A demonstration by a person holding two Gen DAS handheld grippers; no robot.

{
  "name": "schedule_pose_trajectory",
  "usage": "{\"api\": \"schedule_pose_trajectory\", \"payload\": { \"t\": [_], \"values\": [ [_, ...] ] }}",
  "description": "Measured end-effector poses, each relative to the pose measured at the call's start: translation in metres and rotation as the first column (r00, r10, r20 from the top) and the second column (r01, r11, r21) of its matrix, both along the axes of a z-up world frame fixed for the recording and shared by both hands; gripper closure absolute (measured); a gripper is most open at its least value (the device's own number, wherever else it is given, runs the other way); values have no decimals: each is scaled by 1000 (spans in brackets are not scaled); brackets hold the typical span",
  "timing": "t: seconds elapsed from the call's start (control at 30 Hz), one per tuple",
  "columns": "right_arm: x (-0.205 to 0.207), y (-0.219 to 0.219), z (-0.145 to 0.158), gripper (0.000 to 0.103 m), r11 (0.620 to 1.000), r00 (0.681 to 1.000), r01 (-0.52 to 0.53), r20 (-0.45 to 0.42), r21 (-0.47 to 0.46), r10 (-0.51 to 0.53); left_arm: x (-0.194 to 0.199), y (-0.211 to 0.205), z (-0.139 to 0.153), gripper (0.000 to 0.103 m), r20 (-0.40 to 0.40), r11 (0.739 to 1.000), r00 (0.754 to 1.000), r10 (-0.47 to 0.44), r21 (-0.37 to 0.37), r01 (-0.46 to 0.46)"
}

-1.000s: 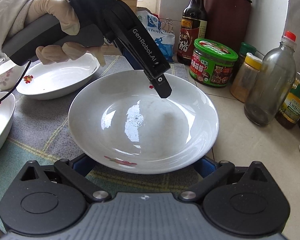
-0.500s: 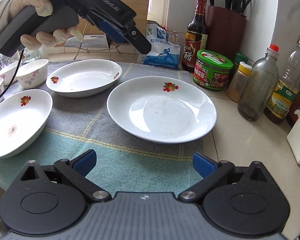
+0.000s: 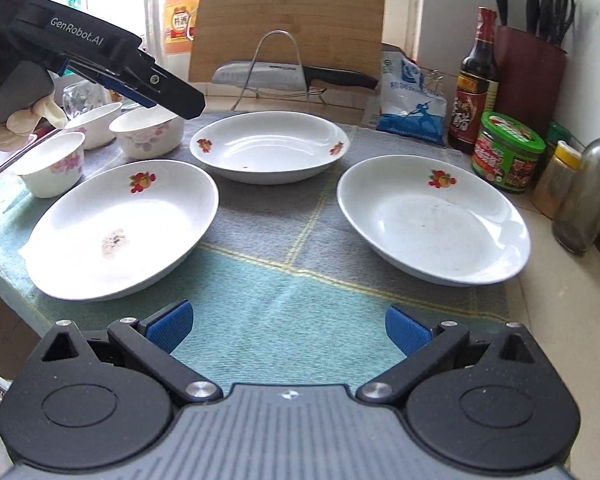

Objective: Organize plates and bowls

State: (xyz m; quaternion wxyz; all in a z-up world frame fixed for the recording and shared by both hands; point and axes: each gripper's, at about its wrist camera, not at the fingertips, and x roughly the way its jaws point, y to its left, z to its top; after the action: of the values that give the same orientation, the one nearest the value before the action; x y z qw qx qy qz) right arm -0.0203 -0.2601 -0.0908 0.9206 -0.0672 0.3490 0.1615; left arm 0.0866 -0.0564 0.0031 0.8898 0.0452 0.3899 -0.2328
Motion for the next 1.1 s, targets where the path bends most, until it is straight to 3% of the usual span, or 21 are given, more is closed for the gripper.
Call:
{"api": "schedule_pose_trajectory", "payload": {
  "t": [0.17,0.53,0.87,1.1],
  "values": [
    [2,28,-8,0,994,994,-109,-28,-3,109,-16,32,-11,9,-24,994,994,107,-2,-107],
    [-1,69,-22,0,966,965,-258,-58,-29,256,-25,63,-13,9,-30,987,987,158,-20,-159],
    [5,84,-24,0,945,945,-328,-31,-19,327,-17,66,-12,8,-29,991,990,137,11,-137],
    [-2,76,-32,0,944,943,-330,44,10,329,-11,63,-16,8,-23,998,998,64,24,-63]
  ]
}}
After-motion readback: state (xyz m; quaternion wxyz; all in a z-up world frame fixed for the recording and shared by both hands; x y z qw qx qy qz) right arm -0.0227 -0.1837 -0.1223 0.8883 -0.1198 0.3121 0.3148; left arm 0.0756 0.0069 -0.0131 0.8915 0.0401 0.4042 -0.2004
